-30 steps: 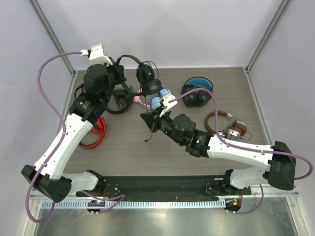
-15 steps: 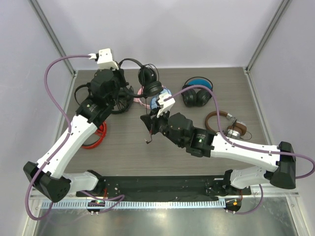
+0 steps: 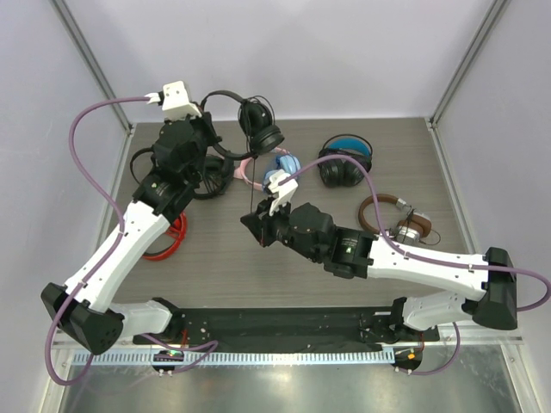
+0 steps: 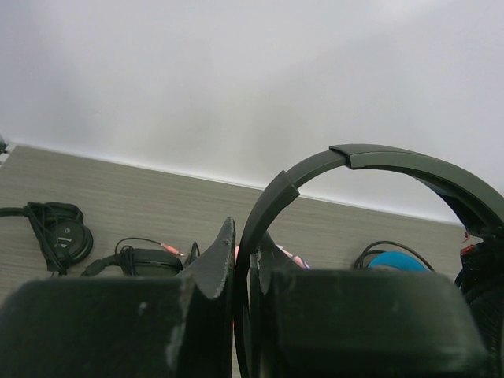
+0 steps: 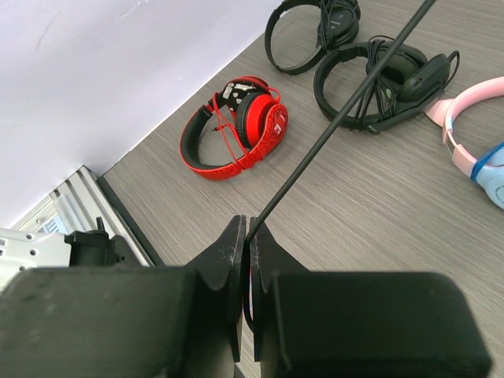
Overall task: Wrap the headphones
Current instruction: Wrap the headphone cable with the right arm
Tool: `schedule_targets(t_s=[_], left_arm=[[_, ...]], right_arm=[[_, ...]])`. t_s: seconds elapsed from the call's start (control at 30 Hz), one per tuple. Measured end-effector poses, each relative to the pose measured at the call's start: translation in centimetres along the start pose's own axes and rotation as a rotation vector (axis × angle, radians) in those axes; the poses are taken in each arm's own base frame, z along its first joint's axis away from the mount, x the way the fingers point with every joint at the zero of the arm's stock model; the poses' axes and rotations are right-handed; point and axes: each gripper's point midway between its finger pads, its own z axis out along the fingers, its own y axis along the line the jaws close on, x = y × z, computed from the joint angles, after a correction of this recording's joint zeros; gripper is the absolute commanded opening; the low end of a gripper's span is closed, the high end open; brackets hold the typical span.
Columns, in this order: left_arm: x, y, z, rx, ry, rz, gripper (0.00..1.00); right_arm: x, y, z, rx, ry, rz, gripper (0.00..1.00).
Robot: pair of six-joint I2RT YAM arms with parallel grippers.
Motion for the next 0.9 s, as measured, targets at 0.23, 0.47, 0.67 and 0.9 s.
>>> schedule_targets(t_s=[0.23, 0.47, 0.67, 0.9], left_arm=[[-0.8, 0.1, -0.3, 0.001, -0.012, -0.005, 0.00], [-1.9, 0.1, -0.4, -0.002, -0.037, -0.020, 0.00], [-2.0, 0.2, -0.4, -0.007, -0.040, -0.021, 0.00], [-2.0, 0.3, -0.4, -0.011, -0.041, -0.017, 0.00]], right_arm=[[0.9, 0.5, 0.4, -0.033, 0.001, 0.007, 0.10], [2.0, 1.1, 0.4, -0.070, 0.024, 0.015, 0.11], [3.1, 1.0, 0.5, -0.074, 0.049, 0.021, 0.10], [4.7, 0.6, 0.3, -0.067, 0.082, 0.023, 0.01]])
